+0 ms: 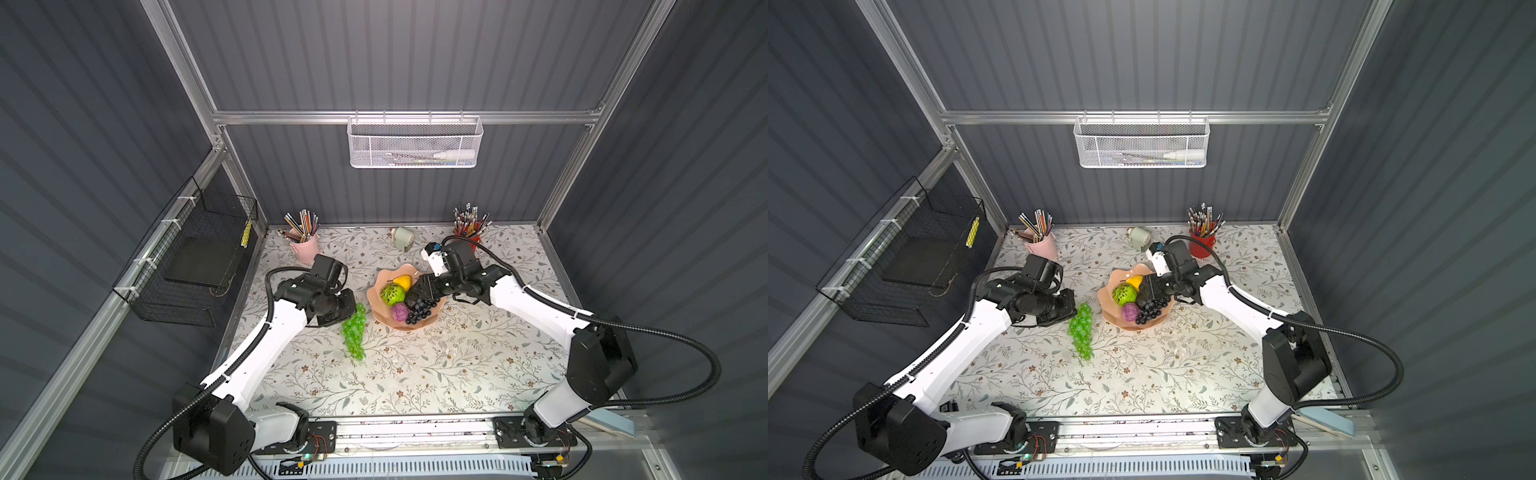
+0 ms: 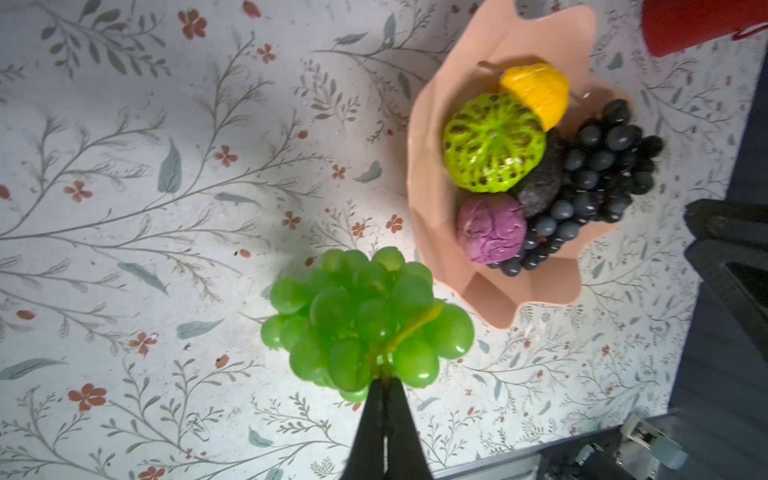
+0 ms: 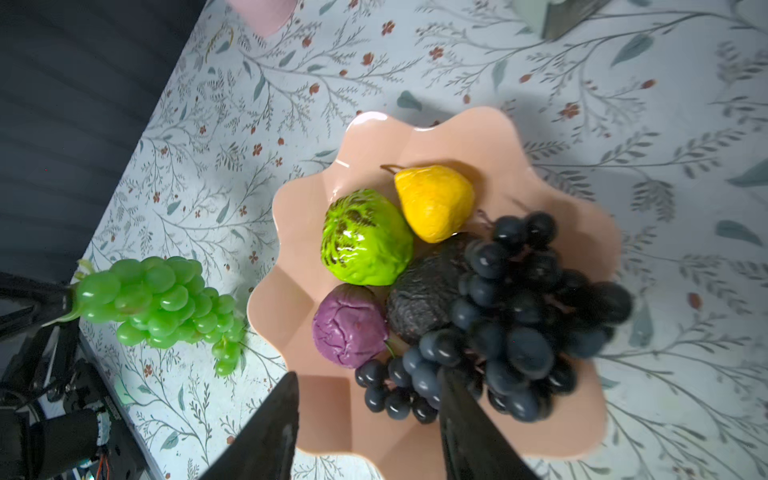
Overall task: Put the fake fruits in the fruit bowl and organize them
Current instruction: 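Carry the green grapes with the left gripper over the bowl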
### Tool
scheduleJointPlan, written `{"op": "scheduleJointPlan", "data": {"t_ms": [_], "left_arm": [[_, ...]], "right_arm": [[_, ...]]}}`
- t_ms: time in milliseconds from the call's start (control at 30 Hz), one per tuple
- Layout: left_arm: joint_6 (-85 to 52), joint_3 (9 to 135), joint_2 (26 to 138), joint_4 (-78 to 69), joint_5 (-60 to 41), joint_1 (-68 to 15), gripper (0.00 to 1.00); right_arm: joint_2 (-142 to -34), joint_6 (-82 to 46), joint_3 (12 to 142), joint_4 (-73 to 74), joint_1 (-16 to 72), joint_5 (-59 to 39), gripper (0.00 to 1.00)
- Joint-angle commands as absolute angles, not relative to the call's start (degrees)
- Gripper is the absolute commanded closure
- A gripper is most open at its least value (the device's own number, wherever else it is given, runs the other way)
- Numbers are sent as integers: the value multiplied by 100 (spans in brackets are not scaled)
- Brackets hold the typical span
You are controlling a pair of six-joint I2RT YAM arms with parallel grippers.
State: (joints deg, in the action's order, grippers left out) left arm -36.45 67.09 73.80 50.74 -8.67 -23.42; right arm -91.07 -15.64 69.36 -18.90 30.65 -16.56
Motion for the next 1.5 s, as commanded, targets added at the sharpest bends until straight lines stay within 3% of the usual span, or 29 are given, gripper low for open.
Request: {"op": "scheduleJointPlan", "data": {"t_ms": [0, 333, 600, 900, 1467], "left_arm": [[-3522, 7223, 7552, 5295, -1426, -2303, 100], [-3547, 9210, 8713, 5127, -2700, -2620, 100], [-3894, 9584, 9507, 4361, -3293, -3079, 100], [-4238, 9674, 9955, 3865, -3525, -3423, 100], [-5160, 8327, 9343, 2621, -3788, -3542, 100]], "right_arm": [[-8887, -1713, 6728, -1569, 2752, -1868, 45], [-8553, -1844, 6257, -984, 2391, -2152, 45], [-8323, -1952, 5784, -630, 2167, -2298, 45], [-8013, -1931, 5376, -497, 1822, -2424, 45], [-7919, -2030, 5098, -272, 1705, -2627, 45]]}}
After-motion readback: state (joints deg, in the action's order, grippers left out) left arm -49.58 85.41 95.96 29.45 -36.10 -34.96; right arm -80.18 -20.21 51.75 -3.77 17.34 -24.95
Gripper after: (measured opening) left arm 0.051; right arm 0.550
